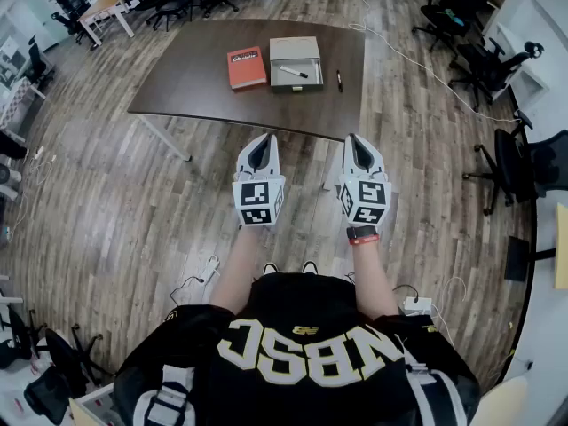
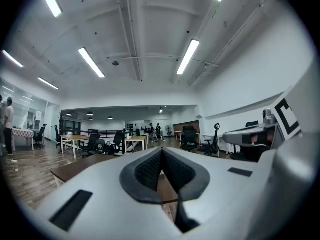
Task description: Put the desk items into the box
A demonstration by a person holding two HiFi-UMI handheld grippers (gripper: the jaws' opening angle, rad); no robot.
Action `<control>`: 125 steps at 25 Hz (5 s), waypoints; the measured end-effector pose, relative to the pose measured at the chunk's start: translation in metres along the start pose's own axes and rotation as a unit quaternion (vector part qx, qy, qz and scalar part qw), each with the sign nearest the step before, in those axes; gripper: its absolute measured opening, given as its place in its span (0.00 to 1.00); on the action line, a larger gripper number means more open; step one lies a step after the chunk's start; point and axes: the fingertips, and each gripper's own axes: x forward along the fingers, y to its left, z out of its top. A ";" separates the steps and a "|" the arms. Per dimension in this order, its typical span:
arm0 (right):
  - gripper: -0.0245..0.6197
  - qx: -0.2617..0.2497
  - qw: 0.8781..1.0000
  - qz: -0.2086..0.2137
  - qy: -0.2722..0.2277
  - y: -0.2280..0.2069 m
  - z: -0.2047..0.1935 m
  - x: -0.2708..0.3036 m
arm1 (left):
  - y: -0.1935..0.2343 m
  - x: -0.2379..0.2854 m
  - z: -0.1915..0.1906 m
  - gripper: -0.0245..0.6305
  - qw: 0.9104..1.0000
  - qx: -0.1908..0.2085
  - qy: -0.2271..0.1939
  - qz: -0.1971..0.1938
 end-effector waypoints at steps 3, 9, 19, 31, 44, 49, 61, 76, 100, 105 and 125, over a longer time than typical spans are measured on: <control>0.05 0.005 1.000 0.010 0.001 -0.007 -0.007 0.003 | -0.012 0.003 0.002 0.06 0.999 -0.029 -0.018 -0.010; 0.05 0.033 0.999 0.028 0.025 -0.012 -0.034 0.014 | -0.034 0.014 -0.025 0.06 1.000 -0.013 0.016 -0.008; 0.05 0.059 0.996 0.024 0.057 -0.033 -0.061 0.083 | -0.012 0.079 -0.056 0.06 0.999 -0.031 0.027 -0.025; 0.05 0.053 0.997 0.011 0.063 -0.038 -0.031 0.271 | 0.086 0.242 -0.044 0.06 0.997 -0.038 0.011 -0.061; 0.05 0.061 0.993 -0.026 0.102 -0.042 -0.048 0.390 | 0.148 0.359 -0.070 0.06 0.989 -0.062 0.030 -0.128; 0.05 0.071 0.990 -0.048 0.117 -0.069 -0.066 0.410 | 0.134 0.391 -0.087 0.06 0.984 -0.062 0.052 -0.158; 0.05 0.088 0.977 -0.080 0.176 -0.131 -0.125 0.446 | 0.080 0.464 -0.138 0.06 0.965 -0.054 0.110 -0.234; 0.08 0.106 0.947 -0.093 0.287 -0.176 -0.221 0.448 | 0.008 0.515 -0.193 0.06 0.930 -0.069 0.167 -0.321; 0.20 0.087 0.892 -0.035 0.443 -0.208 -0.338 0.479 | -0.002 0.568 -0.264 0.06 0.916 -0.094 0.245 -0.304; 0.18 0.073 0.886 -0.030 0.457 -0.209 -0.352 0.481 | 0.000 0.569 -0.271 0.06 0.915 -0.093 0.253 -0.299; 0.11 0.056 0.886 -0.029 0.460 -0.202 -0.339 0.477 | 0.019 0.558 -0.263 0.06 0.925 -0.087 0.250 -0.273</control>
